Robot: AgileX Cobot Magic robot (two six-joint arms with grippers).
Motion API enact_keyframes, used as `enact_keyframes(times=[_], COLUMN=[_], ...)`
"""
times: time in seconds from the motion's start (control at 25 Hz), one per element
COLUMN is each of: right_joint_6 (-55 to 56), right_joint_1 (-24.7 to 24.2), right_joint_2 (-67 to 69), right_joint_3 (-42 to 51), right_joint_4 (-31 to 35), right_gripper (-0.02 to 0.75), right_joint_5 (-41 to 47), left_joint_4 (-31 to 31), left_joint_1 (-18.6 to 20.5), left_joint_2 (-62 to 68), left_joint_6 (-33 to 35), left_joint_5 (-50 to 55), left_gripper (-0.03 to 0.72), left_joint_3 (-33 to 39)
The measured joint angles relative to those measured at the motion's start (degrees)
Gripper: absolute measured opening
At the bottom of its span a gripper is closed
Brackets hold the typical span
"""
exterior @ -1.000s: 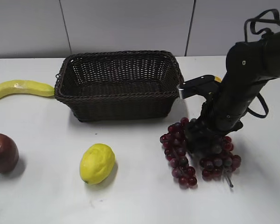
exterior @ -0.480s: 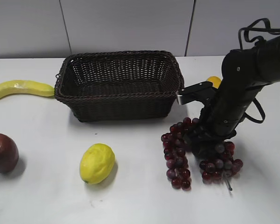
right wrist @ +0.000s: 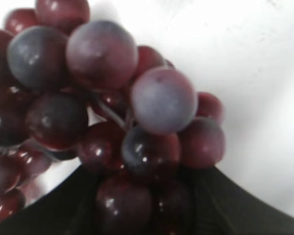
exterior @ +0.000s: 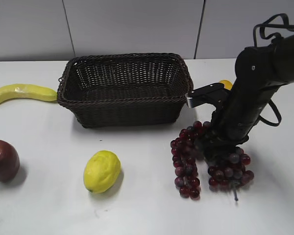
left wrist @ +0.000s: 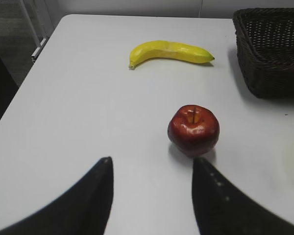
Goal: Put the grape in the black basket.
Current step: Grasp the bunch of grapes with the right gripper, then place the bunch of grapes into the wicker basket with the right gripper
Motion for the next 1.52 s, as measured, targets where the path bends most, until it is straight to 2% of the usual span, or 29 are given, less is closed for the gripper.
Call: enact_keyframes(times=[0.4, 0.72, 1.0, 1.24, 1.36, 1.52], right_joint_6=[-0.1, -0.1, -0.1, -0.2, -1.1, -4.8], right_joint_1=[0.0, 0.0, 0.0, 0.0, 0.0, 0.0], right_joint_2=[-11.8, -15.1, -15.1, -12.8, -10.0, -5.8], right_joint_3=[-8.9, -25.5, -37.5, -39.3, -39.3, -39.3], right_joint_4=[0.0, 0.0, 0.0, 0.9, 3.5, 10.2], right_gripper=[0.281, 0.279, 0.278, 0.278, 0.278, 0.278], right_joint_5=[11.3, 19.6, 19.0, 13.9, 11.9, 8.1], left_joint_4=[0.0, 0.0, 0.0, 0.0, 0.0, 0.0], left_joint_1=[0.0, 0.0, 0.0, 0.0, 0.0, 0.0], left_joint_2=[0.0, 0.0, 0.0, 0.0, 0.0, 0.0], left_joint_6=[0.0, 0.0, 0.0, 0.0, 0.0, 0.0], left_joint_5=[0.0, 0.0, 0.0, 0.0, 0.0, 0.0], left_gripper=[0.489, 0.489, 0.489, 0.489, 0.489, 0.489], left_joint_3=[0.0, 0.0, 0.0, 0.0, 0.0, 0.0])
